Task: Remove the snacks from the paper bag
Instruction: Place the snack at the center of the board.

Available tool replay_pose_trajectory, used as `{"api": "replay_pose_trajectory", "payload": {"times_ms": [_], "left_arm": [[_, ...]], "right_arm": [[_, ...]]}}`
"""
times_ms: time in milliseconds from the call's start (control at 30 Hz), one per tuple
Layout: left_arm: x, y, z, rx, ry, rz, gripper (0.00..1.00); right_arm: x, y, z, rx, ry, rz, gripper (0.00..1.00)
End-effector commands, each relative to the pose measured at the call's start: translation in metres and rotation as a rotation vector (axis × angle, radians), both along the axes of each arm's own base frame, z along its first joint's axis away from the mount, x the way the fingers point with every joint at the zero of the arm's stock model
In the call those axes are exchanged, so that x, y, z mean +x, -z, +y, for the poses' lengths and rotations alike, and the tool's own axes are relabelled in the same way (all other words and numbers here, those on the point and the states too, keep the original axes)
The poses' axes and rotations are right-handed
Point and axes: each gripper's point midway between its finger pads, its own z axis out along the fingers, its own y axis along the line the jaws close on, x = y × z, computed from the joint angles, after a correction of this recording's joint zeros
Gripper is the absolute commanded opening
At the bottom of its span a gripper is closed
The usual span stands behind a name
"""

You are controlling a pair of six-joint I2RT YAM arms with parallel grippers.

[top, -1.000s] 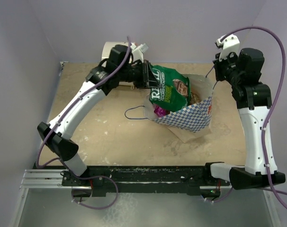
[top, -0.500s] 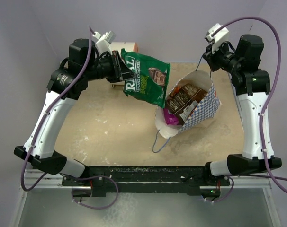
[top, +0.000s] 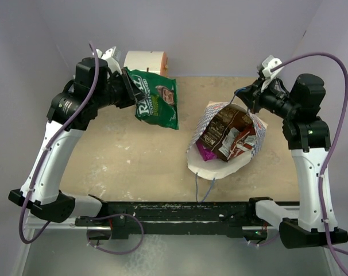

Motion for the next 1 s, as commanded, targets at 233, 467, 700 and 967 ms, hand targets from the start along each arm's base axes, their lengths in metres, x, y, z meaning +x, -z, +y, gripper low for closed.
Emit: {"api": "replay_pose_trajectory", "payload": {"times_ms": [233,467,700,967], "left_arm": [[0.032,0.048,0.053,-0.108,-0.320,0.104,0.00],[0.051,0.090,0.079,-0.245,-0.397,0.115,0.00],[0.062,0.132,0.080,-0.281,-0.237,0.109,0.00],[0.028,0.237,0.095,-0.170,-0.318,0.341,0.00]], "right_arm": [[-0.020,-0.037,0.007,0.215,0.025,-0.028,0.00],[-0.017,-0.032,0.007,0.211,0.025,0.003,0.00],[-0.017,-0.031,0.008,0.208,0.023,0.007,0.00],[-0.018,-0.028,0.008,0.208,0.019,0.009,0.00]]}}
